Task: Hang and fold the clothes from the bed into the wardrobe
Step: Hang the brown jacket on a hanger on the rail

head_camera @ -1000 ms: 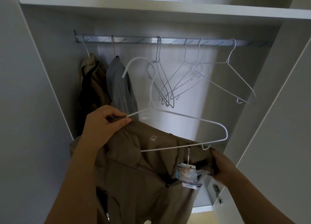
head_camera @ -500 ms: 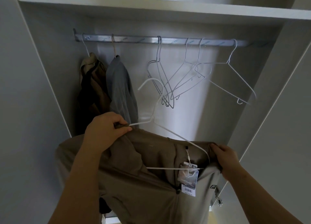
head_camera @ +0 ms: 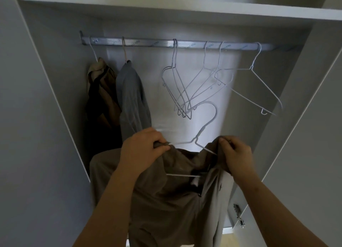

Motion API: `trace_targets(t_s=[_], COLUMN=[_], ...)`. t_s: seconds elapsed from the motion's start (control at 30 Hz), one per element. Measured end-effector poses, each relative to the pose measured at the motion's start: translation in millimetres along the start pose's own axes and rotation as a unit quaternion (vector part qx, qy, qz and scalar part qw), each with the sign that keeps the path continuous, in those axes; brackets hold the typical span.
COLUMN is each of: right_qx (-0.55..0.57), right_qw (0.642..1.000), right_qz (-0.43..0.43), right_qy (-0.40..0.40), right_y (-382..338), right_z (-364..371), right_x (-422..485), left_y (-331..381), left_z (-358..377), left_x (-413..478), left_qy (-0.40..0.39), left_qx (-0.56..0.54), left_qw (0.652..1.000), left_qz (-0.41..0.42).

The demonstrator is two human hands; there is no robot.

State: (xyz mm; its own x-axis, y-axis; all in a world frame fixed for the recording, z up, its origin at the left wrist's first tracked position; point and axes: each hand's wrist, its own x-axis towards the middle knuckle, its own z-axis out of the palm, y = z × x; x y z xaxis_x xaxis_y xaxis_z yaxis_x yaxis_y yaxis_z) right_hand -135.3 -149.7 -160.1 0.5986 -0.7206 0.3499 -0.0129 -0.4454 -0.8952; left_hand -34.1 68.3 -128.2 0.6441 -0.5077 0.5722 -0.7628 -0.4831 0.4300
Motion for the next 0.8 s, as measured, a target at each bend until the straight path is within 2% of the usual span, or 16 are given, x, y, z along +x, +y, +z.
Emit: trace_targets(t_s=[0.1,0.23,0.3,0.33,0.4,0.47,0.57,0.67,0.73,0.8], right_qx=[0.045,0.019,0.016,-0.016,-0.158,-0.261,-0.219,-0.202,-0.188,-0.185], right_qw=[0.998,0.991,0.993,0.995,0.982,0.962,0.970,0.974,0.978,0.978], right_qz=[-0.035,-0.065,-0.069,-0.091,-0.104,-0.083,-0.045,-0.008,0.005,0.009], right_qy=[-0.015,-0.116,-0.093,-0.044,0.016,-0.018,-0.092,-0.106,-0.093,-0.093], right_y=[-11,-16,-18,-17,-18,-18,-20,-18,-12,-7], right_z=[-1,1,-2,-4,-10,-14,-10,-5,-2,0], right_x=[2,-1,-1,2,7,9,10,7,1,-3], left_y=[-2,-6,-6,-6,-7,-5,0,-1,-3,-1], left_z=[6,6,4,2,-1,-1,0,-1,-1,2], left_x=[1,4,6,6,7,7,10,12,16,23], left_qy=[0.035,0.098,0.106,0.108,0.104,0.089,0.037,-0.066,-0.047,0.032], left_qx=[0.000,-0.030,-0.071,-0.096,-0.141,-0.153,-0.170,-0.231,-0.314,-0.372], left_qw=[0.998,0.991,0.988,0.986,0.981,0.982,0.983,0.965,0.939,0.913], left_qz=[-0.060,-0.091,-0.081,-0.081,-0.085,-0.066,-0.055,-0.100,-0.133,-0.167])
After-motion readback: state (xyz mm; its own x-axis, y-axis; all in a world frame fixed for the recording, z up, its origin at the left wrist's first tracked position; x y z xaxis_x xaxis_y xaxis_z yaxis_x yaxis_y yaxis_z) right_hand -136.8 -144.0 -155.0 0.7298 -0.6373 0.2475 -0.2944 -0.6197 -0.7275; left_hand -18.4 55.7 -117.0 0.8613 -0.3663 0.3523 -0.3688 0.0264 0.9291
